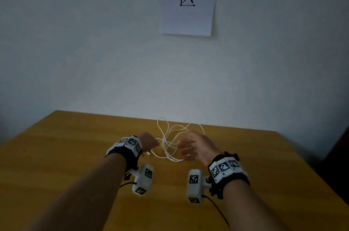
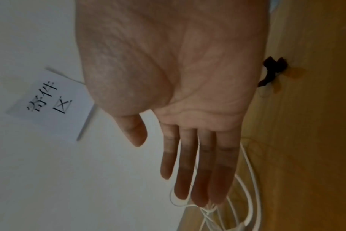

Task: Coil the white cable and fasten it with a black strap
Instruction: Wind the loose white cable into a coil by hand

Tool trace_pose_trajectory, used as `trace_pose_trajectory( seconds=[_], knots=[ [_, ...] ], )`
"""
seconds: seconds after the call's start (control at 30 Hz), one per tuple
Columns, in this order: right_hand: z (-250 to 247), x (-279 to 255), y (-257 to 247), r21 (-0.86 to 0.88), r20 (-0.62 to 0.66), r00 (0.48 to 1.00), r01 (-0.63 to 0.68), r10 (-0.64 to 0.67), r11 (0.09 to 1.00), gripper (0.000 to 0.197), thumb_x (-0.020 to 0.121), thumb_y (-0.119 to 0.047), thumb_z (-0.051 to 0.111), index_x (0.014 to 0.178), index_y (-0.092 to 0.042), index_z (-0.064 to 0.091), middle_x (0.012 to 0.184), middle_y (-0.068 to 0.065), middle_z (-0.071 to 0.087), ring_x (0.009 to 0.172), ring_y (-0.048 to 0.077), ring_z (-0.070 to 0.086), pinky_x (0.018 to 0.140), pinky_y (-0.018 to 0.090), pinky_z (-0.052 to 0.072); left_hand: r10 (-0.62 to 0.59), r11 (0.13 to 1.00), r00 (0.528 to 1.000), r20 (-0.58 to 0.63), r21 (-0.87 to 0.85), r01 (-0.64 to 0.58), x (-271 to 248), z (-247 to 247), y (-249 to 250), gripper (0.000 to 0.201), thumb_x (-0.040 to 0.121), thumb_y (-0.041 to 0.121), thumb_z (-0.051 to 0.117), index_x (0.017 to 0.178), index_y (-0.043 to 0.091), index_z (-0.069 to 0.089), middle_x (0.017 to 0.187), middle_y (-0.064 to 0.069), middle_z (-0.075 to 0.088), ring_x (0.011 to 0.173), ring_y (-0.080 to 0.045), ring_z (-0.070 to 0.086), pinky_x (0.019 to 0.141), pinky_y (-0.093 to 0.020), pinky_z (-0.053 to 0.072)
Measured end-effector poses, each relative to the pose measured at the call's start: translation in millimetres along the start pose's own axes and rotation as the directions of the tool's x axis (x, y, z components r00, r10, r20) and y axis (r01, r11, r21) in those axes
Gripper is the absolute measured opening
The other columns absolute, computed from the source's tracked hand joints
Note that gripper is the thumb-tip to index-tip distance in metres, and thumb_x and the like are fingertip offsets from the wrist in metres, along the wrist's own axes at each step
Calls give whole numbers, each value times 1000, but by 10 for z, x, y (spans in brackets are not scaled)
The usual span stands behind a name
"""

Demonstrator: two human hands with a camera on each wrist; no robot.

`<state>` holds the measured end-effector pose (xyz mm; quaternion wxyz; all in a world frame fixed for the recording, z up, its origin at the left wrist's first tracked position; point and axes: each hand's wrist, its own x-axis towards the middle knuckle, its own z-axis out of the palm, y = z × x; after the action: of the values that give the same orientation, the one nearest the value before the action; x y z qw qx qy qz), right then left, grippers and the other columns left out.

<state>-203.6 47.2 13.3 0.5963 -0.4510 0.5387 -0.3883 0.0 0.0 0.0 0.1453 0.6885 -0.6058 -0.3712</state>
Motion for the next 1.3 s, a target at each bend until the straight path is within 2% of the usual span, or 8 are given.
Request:
trace_pose_trajectory(
  seconds=[0.17,0.5,0.67,0.8,0.9,0.97,1.1,1.3],
  knots=[
    [-36,186,102,-63,15,999,-40,41,997,49,104,-40,47,116,3,68,102,21,73,77,26,66,65,33,55,-64,983,997,33,176,57,342,55,-202,13,82,20,64,71,12,63,72,-8,58,58,-21,48,57,-28,40],
    [-64,435,151,-149,-19,998,-68,66,987,34,102,-31,56,110,-2,70,109,19,76,70,24,70,60,32,58,-117,935,978,-170,314,166,527,100,-299,36,93,34,55,94,1,70,87,-12,66,76,-24,61,58,-25,44],
    [-100,449,171,-190,-96,992,-94,77,977,29,100,-27,59,107,-2,72,107,21,77,74,25,70,63,34,57,-158,956,975,-155,223,191,485,39,-336,35,89,30,59,62,8,58,64,-6,61,58,-21,55,51,-23,41],
    [-66,384,138,-202,-98,992,-97,78,975,27,100,-21,59,108,2,71,107,23,76,70,25,69,61,34,57,-164,969,985,-46,178,170,385,-15,-231,26,91,18,57,70,4,63,59,-10,68,59,-23,64,67,-31,55],
    [-13,294,85,-215,-88,994,-84,66,973,25,100,-17,59,110,3,69,95,17,73,67,23,67,58,32,57,-46,984,993,-108,166,64,290,-110,-122,35,98,24,50,130,9,56,121,-9,68,110,-24,63,91,-33,48],
    [30,219,40,-214,-73,996,-69,55,974,21,99,-14,59,108,3,69,90,13,71,67,24,66,59,32,58,38,985,992,-118,169,-18,202,-169,-70,42,99,31,45,136,12,51,137,-6,57,123,-21,54,96,-32,45],
    [117,62,-70,-250,-55,998,-23,9,968,25,98,-15,60,112,4,69,89,12,70,73,26,65,63,34,56,46,928,991,-129,-362,-91,-35,-347,150,32,96,4,45,126,2,55,113,-13,67,64,-7,61,56,-19,50],
    [233,-122,-248,-270,-98,972,179,-212,946,31,94,-12,61,125,-14,64,114,8,69,94,24,69,79,36,61,129,816,988,-80,-558,-152,-454,-460,457,24,89,5,35,70,10,47,56,-5,49,47,-16,34,45,-23,25]
  ],
)
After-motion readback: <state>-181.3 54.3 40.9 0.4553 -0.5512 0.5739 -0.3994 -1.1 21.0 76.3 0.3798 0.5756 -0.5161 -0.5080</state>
